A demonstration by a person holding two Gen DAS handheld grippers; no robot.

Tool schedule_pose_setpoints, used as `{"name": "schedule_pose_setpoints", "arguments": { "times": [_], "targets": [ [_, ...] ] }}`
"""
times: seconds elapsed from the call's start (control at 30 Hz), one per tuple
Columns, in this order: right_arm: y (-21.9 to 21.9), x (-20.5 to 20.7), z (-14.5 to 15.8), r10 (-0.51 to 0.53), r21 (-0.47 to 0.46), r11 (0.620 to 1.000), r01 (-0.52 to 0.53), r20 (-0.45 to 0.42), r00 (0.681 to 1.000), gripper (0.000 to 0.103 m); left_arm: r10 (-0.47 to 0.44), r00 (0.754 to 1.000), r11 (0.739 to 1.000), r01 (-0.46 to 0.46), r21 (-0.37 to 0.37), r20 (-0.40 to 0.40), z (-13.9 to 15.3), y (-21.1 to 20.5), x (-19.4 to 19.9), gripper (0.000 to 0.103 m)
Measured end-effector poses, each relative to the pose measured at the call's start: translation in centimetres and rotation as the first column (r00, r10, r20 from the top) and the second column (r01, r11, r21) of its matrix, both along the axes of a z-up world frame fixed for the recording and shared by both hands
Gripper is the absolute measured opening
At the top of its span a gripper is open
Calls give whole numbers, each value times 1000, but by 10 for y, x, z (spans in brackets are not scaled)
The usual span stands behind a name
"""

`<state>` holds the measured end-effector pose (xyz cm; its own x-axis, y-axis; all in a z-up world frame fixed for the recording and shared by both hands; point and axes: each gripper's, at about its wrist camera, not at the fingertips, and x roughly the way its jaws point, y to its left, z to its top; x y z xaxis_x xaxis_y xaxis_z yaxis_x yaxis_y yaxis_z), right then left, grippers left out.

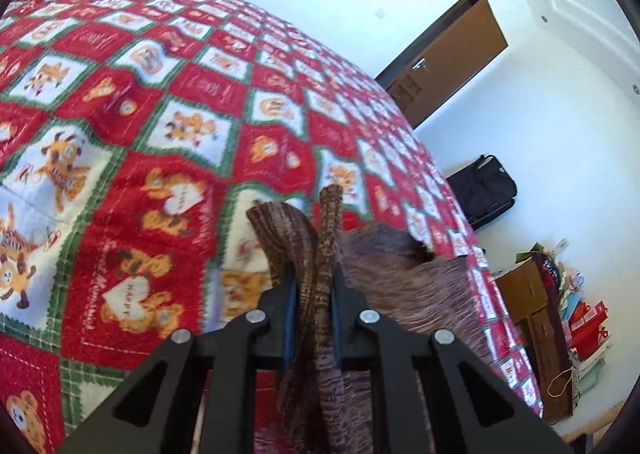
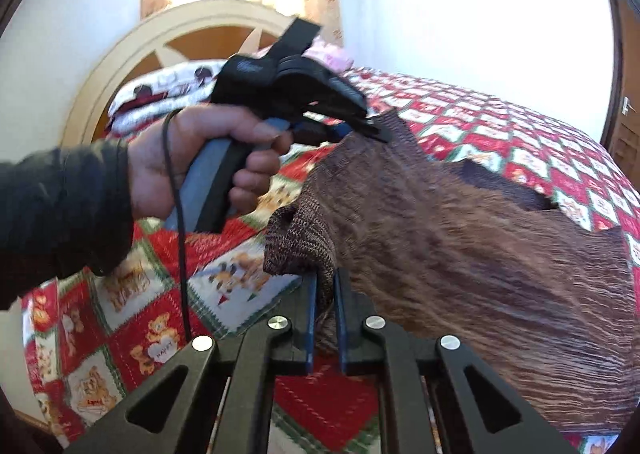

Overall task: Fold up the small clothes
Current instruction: 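Lift the held edge with both grippers and fold it over the other half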

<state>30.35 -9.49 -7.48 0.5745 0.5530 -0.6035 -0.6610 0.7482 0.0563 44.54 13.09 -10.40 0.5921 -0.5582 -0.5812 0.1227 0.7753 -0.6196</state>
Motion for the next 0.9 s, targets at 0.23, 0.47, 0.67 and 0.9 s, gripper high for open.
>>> {"name": "schedule_pose_setpoints", "arguments": {
  "times": [0.23,0.47,0.67,0.9],
  "targets": [
    [-37,4,18,-62,77,995,61,10,998,8,-27,998,999,28,-19,49,28,-31,2,14],
    [-87,10,37,-156,155,976,151,18,988,8,-65,994,996,70,-51,93,54,-71,7,14],
    [-133,12,46,-250,214,946,244,2,968,8,-124,985,990,131,-48,117,71,-118,19,14],
    [-192,12,39,-367,251,893,374,-75,927,4,-187,978,980,192,-45,96,71,-173,36,14]
  ]
}}
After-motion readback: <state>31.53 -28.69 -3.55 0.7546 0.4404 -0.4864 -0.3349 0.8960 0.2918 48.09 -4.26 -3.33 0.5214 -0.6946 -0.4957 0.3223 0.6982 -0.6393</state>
